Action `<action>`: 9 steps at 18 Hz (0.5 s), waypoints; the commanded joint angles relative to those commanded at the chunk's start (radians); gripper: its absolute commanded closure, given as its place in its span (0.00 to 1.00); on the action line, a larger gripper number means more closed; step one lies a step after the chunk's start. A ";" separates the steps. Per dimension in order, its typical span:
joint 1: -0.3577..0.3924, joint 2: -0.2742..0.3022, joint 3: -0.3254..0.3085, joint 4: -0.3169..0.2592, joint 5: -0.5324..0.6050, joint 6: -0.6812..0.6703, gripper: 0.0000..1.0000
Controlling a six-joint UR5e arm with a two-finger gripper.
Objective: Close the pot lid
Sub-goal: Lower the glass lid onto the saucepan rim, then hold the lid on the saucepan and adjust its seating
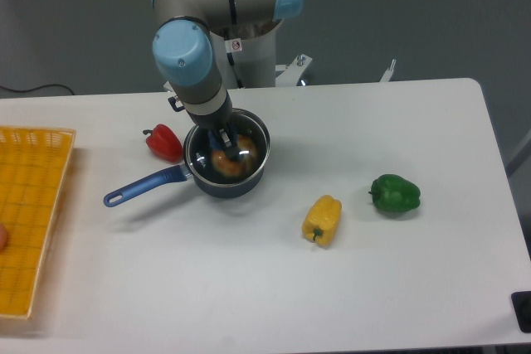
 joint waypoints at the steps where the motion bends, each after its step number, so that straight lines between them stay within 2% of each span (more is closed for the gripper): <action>1: 0.000 0.000 0.000 0.000 0.002 0.002 0.52; 9: -0.011 -0.005 -0.003 0.000 0.002 0.002 0.52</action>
